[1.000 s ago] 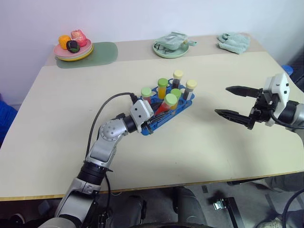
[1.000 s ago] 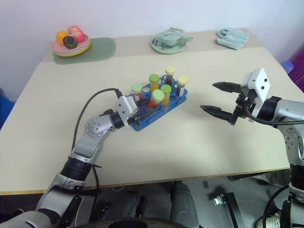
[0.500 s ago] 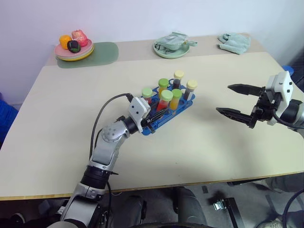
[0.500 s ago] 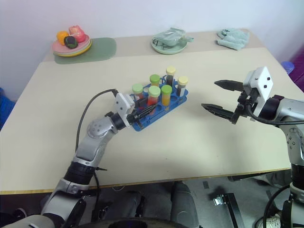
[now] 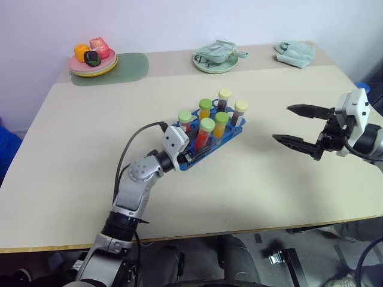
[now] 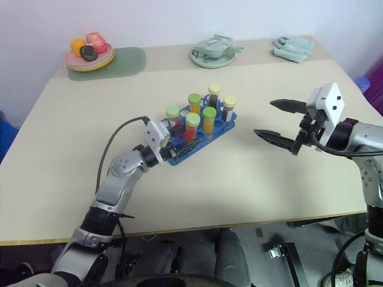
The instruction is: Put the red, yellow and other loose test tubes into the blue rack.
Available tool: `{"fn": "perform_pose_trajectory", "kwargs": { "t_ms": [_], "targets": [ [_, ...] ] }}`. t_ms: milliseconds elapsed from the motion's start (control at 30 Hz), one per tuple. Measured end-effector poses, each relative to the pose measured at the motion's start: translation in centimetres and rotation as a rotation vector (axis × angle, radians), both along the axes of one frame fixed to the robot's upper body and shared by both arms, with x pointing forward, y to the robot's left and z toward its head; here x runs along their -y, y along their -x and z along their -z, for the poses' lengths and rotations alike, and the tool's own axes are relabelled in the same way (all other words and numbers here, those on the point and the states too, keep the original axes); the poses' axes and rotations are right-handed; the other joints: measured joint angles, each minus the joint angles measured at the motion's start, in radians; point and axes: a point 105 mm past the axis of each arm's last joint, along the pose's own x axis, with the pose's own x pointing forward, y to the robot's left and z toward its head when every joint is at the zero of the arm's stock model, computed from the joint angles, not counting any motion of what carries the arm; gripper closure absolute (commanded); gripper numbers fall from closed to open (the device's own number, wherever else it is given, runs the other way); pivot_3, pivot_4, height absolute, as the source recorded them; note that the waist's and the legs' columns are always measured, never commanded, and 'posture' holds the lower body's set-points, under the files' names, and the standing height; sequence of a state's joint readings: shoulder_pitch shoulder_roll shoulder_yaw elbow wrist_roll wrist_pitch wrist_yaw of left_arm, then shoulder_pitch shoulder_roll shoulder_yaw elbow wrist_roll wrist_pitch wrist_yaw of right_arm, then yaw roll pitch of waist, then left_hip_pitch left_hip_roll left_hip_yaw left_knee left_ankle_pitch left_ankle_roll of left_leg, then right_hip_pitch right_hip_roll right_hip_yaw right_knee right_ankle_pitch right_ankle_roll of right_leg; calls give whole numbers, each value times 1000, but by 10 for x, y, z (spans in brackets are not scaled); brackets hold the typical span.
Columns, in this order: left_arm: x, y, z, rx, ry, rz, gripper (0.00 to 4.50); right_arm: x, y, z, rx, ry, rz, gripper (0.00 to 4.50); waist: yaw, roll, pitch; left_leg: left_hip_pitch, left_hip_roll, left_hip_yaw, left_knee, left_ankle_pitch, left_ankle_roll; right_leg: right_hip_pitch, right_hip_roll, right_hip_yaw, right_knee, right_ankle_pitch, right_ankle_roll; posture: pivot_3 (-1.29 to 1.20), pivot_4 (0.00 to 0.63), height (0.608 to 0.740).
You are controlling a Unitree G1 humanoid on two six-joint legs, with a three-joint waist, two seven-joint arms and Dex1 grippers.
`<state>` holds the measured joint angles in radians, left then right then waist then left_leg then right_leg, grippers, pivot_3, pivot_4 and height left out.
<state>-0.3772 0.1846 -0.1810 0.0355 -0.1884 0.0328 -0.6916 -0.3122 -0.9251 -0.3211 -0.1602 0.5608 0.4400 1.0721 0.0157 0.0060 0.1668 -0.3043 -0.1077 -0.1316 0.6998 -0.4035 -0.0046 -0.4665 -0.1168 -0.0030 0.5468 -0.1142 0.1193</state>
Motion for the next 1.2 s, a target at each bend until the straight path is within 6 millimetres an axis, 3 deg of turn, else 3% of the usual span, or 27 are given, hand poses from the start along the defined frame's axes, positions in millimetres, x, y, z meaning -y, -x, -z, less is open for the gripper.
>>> {"fn": "perform_pose_trajectory", "kwargs": {
  "t_ms": [200, 567, 700, 867, 1033, 1200],
  "targets": [
    [-15, 5, -12, 42, -16, 5, 52, 1, -3, -1, 10, 2, -1, 0, -1, 0, 0, 0, 0, 0, 0, 0, 0, 0, 0, 0, 0, 0, 0, 0, 150, 740],
    [-78, 16, -41, 58, -94, -48, 52, 2, -15, 2, 24, 8, -18, 0, -3, 0, 0, 0, 0, -1, -1, 0, 0, -1, 1, 0, 0, 0, 0, 0, 150, 740],
    [-107, 28, -46, -28, -127, -22, 52, 3, -14, 6, 19, 10, -31, 0, -3, 0, 0, 0, 1, -2, -1, 0, 0, -1, 1, 0, 0, 0, 0, 0, 150, 740],
    [-136, 49, -51, -140, -197, 75, 52, 12, -7, 25, -45, 7, -30, 0, -1, 0, 0, -1, 0, -2, -1, 0, 1, -1, 1, 0, 0, 0, 0, 0, 150, 740],
    [-150, 39, -71, -133, -192, 94, 52, 30, 2, 34, -48, 11, 18, 0, -4, 0, 0, 0, 0, -1, -2, 0, 1, -1, 1, -1, 0, 0, 0, 0, 150, 740],
    [-165, 30, -72, -134, -182, 60, 52, 44, 5, 43, -62, 11, 72, 0, -12, 1, 0, 0, 1, -1, -2, 0, 1, -1, 1, 0, 1, 0, 0, 0, 150, 740]
  ]
}}
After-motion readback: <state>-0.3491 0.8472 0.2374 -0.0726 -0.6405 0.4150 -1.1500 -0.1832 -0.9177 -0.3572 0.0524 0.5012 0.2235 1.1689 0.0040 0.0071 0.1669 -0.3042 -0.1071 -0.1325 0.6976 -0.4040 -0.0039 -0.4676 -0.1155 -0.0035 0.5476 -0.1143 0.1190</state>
